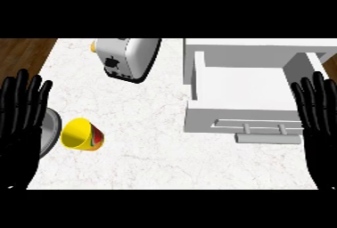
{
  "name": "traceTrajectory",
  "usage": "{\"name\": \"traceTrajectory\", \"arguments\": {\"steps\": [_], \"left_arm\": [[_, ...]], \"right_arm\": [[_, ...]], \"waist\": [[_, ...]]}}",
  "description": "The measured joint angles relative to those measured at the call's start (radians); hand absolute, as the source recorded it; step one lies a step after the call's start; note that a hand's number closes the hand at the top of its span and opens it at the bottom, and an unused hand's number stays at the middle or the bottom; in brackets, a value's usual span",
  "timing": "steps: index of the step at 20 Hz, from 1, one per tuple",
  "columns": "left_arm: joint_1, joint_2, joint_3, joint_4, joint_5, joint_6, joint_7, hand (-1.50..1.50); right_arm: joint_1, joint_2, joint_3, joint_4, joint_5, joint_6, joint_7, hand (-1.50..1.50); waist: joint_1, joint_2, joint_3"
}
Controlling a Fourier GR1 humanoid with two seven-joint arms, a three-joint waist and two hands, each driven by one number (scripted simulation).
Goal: Pick up the cup, place it into the drawer and close the drawer
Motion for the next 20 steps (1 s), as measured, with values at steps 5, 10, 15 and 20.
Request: {"name": "traceTrajectory", "arguments": {"steps": [5, 10, 15, 20], "left_arm": [[0.015, 0.104, 0.068, 0.029, 0.198, -0.197, -0.036, -1.5], [0.045, 0.189, 0.135, 0.147, 0.472, -0.365, 0.03, -1.5], [0.016, 0.288, 0.24, 0.343, 0.653, -0.52, 0.048, -1.5], [-0.041, 0.299, 0.259, 0.537, 0.586, -0.602, 0.001, -1.5]], "right_arm": [[-0.004, -0.001, -0.01, 0.003, -0.009, 0.005, -0.011, -1.5], [-0.017, -0.024, 0.014, 0.039, -0.025, 0.044, 0.052, -1.5], [-0.073, -0.053, -0.011, 0.087, -0.071, 0.082, 0.1, -1.5], [-0.133, -0.063, -0.034, 0.151, -0.085, 0.097, 0.107, -1.5]], "waist": [[-0.013, -0.009, -0.007], [-0.013, -0.007, -0.01], [-0.02, -0.008, -0.01], [-0.025, -0.009, -0.009]]}}
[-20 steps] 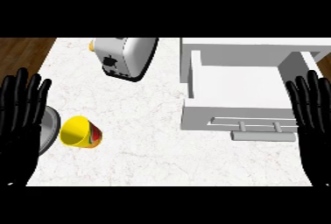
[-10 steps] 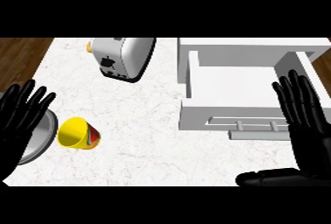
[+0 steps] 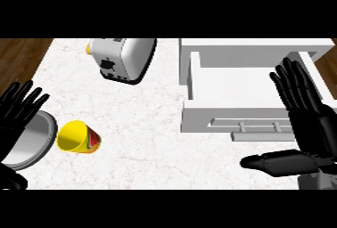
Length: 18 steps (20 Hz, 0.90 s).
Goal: Pick up the cup, place it into the drawer and close the drawer
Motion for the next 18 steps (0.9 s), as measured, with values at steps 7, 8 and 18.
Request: {"name": "traceTrajectory", "arguments": {"steps": [7, 8, 18], "left_arm": [[-0.069, 0.005, 0.022, 0.271, -0.173, -0.09, -0.157, -1.5], [-0.078, -0.001, 0.021, 0.303, -0.201, -0.091, -0.184, -1.5], [-0.142, -0.015, 0.001, 0.552, -0.442, -0.052, -0.416, -1.5]], "right_arm": [[-0.059, -0.017, -0.034, 0.044, -0.018, 0.021, -0.008, -1.5], [-0.065, -0.021, -0.037, 0.049, -0.018, 0.024, -0.005, -1.5], [-0.09, -0.021, -0.044, 0.06, -0.009, 0.024, -0.016, -1.5]], "waist": [[-0.002, -0.002, 0.003], [-0.003, -0.003, 0.005], [-0.007, -0.011, 0.02]]}}
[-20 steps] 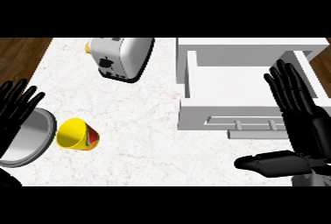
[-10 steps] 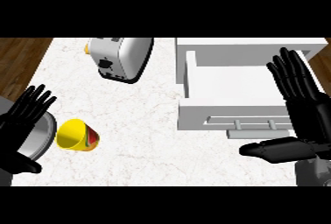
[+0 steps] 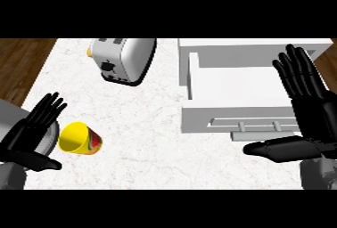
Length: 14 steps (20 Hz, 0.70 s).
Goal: Pick up the cup, place it into the drawer and close the drawer
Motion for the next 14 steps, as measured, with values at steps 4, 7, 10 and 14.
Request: {"name": "traceTrajectory", "arguments": {"steps": [4, 7, 10, 14], "left_arm": [[-0.024, 0.002, -0.013, 0.086, -0.067, 0.035, -0.065, -1.5], [-0.034, -0.002, -0.018, 0.163, -0.111, 0.075, -0.122, -1.5], [-0.063, 0.001, -0.024, 0.278, -0.146, 0.101, -0.194, -1.5], [-0.113, 0.009, -0.037, 0.427, -0.193, 0.142, -0.29, -1.5]], "right_arm": [[-0.021, -0.005, -0.006, 0.013, -0.007, 0.004, 0.011, -1.5], [-0.032, -0.01, -0.011, 0.018, -0.008, 0.005, 0.018, -1.5], [-0.039, -0.022, -0.032, 0.017, -0.031, 0.015, 0.026, -1.5], [-0.046, -0.03, -0.046, 0.024, -0.045, 0.024, 0.023, -1.5]], "waist": [[-0.003, 0.0, 0.004], [-0.008, 0.005, -0.001], [-0.013, 0.009, -0.008], [-0.018, 0.013, -0.013]]}}
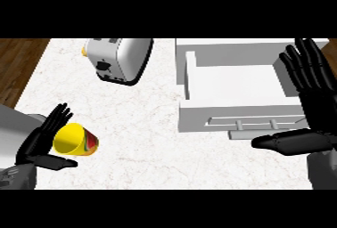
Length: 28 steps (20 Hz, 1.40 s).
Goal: Pick up the cup, place it into the drawer and close the drawer
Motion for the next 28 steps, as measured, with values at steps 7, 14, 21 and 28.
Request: {"name": "traceTrajectory", "arguments": {"steps": [7, 14, 21, 28], "left_arm": [[-0.063, 0.005, -0.009, 0.179, -0.036, 0.046, -0.107, -1.5], [-0.103, -0.016, -0.025, 0.266, -0.061, 0.083, -0.175, -1.5], [-0.139, -0.047, -0.045, 0.316, -0.079, 0.089, -0.203, -1.5], [-0.158, -0.078, -0.06, 0.311, -0.066, 0.029, -0.2, 1.5]], "right_arm": [[-0.03, -0.004, 0.001, 0.009, -0.006, 0.001, 0.019, -1.5], [-0.022, -0.007, 0.004, -0.009, -0.008, 0.005, 0.029, -1.5], [-0.039, -0.007, 0.001, 0.014, -0.007, 0.005, 0.025, -1.5], [-0.032, -0.013, -0.001, 0.009, -0.007, 0.01, 0.031, -1.5]], "waist": [[-0.006, 0.008, -0.009], [-0.014, 0.01, -0.013], [-0.014, 0.013, -0.014], [-0.014, 0.011, -0.014]]}}
